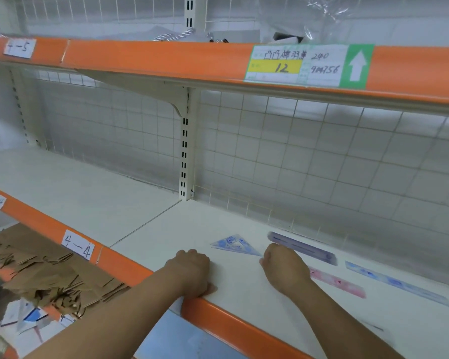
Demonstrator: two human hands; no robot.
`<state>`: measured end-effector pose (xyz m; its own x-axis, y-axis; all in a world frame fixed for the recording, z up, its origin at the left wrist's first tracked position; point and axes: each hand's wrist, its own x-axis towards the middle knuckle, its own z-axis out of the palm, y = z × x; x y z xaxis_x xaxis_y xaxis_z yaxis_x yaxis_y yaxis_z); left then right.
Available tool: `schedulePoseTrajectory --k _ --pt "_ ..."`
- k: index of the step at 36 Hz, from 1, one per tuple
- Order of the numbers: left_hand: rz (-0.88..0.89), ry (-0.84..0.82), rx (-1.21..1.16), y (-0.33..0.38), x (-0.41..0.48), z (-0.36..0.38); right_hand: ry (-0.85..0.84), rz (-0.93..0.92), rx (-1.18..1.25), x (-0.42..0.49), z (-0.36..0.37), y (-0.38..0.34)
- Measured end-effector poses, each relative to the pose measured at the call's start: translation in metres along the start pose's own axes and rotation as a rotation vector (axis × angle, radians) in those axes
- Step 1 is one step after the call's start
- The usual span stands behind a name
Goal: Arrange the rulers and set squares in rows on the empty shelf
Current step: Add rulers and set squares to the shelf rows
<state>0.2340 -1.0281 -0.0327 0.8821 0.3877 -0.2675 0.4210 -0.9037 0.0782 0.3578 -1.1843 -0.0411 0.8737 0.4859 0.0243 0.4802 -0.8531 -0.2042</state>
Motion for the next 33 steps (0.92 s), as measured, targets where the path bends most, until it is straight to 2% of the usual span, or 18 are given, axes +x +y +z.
schedulePoseTrajectory --k 8,16,21,33 --pt "0.165 0.003 0.022 0.053 -0.004 0.004 0.021 0.105 0.068 -0.034 -0.021 0.037" --pt "0.312 -0.023 0.023 0.096 -0.009 0.005 -0.009 0.185 0.0 -0.068 -0.041 0.089" --pt "0.362 -0.034 0.057 0.112 -0.011 0.007 -0.126 0.188 0.006 -0.088 -0.046 0.117" --pt "0.39 -0.052 0.092 0.119 -0.012 0.009 -0.144 0.194 0.052 -0.095 -0.037 0.14"
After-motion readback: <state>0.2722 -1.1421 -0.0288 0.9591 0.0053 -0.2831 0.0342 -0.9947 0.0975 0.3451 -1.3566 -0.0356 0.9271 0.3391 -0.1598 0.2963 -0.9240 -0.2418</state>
